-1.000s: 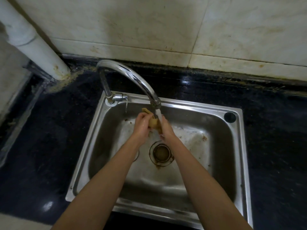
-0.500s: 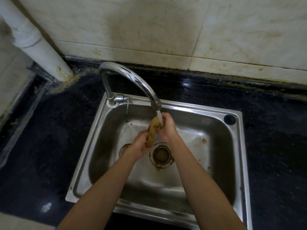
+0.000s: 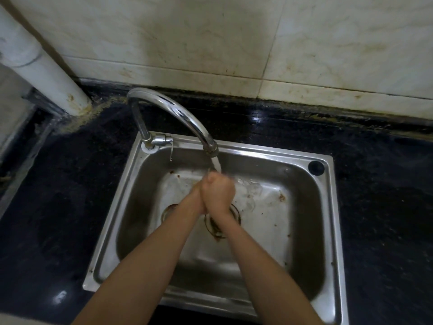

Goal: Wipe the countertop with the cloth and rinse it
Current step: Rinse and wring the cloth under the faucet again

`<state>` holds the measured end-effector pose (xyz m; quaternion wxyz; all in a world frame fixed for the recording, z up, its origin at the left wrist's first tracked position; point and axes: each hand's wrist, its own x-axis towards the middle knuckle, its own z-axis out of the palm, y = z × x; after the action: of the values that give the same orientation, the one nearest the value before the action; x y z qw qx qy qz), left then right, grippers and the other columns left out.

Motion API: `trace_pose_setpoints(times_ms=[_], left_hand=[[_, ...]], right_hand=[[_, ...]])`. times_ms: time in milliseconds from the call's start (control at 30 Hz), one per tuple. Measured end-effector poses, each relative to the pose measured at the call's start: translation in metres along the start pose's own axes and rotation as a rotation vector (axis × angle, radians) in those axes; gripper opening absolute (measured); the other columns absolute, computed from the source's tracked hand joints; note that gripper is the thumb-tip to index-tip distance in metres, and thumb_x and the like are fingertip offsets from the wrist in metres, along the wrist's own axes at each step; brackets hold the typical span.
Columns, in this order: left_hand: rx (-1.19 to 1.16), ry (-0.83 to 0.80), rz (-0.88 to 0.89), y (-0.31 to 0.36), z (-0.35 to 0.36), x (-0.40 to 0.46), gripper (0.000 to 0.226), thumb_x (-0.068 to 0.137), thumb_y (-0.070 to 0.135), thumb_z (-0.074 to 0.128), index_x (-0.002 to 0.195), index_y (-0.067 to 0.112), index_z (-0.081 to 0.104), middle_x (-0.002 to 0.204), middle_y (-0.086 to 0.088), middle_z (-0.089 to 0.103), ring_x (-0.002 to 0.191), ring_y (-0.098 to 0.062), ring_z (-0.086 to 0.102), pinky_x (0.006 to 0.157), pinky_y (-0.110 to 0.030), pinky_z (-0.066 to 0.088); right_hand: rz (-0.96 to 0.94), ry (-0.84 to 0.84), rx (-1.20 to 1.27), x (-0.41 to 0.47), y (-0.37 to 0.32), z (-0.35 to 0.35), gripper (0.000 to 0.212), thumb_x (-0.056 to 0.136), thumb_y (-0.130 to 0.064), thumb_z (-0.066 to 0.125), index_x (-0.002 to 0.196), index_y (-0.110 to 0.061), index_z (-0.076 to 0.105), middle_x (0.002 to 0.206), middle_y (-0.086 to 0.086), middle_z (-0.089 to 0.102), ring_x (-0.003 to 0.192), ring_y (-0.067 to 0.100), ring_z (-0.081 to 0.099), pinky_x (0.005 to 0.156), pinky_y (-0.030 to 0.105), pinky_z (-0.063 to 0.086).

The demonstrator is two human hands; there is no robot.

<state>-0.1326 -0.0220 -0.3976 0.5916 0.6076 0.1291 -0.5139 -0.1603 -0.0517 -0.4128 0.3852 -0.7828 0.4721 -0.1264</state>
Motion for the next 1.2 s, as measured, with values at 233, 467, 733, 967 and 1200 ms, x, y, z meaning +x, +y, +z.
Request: trace_pose_setpoints(times_ms=[233,467,733,967,1200], left_hand=[[0.001,-0.042,-0.128,0.002,0.002,0.016,0.021,0.091,0.025,0.053,0.096,0.007,0.063,0.082,-0.010,0.065,0.075,-0.018,0.063,0.065,-0.028,0.052],[-0.092,0.008,-0.066,0.002,0.000,0.015,0.032,0.098,0.013,0.033,0.074,0.004,0.052,0.050,-0.003,0.061,0.067,-0.013,0.054,0.046,-0.013,0.047],[0.015,0.038,-0.069,0.000,0.010,0.020,0.025,0.096,0.026,0.045,0.089,0.011,0.063,0.081,-0.006,0.065,0.075,-0.016,0.061,0.064,-0.027,0.052],[0.093,0.249,0.061,0.021,-0.004,0.027,0.037,0.096,0.042,0.042,0.103,0.011,0.060,0.100,-0.010,0.065,0.093,-0.025,0.062,0.087,-0.039,0.050],[-0.057,0.347,0.102,0.018,-0.033,0.030,0.027,0.091,0.043,0.052,0.096,0.016,0.055,0.104,-0.012,0.063,0.096,-0.027,0.063,0.088,-0.044,0.052]], right_hand=[[0.227,0.138,0.290,0.036,0.013,-0.018,0.046,0.080,0.000,0.056,0.044,-0.020,0.036,0.046,-0.006,0.039,0.049,0.013,0.043,0.052,0.023,0.037],[0.085,0.082,0.301,0.013,0.003,0.000,0.047,0.082,-0.004,0.057,0.046,-0.024,0.036,0.045,-0.006,0.038,0.046,0.014,0.040,0.047,0.025,0.035],[0.457,-0.063,0.445,0.044,0.047,-0.005,0.028,0.093,-0.034,0.051,0.076,-0.012,0.050,0.072,0.001,0.053,0.074,0.017,0.051,0.070,0.029,0.040],[0.644,-0.680,1.013,0.029,0.045,-0.006,0.052,0.091,-0.054,0.043,0.129,-0.019,0.047,0.123,0.010,0.056,0.107,0.026,0.057,0.076,0.037,0.052],[0.315,-0.533,0.724,0.037,0.042,-0.007,0.027,0.088,-0.006,0.057,0.108,-0.022,0.049,0.101,0.009,0.055,0.083,0.016,0.059,0.065,0.024,0.051]])
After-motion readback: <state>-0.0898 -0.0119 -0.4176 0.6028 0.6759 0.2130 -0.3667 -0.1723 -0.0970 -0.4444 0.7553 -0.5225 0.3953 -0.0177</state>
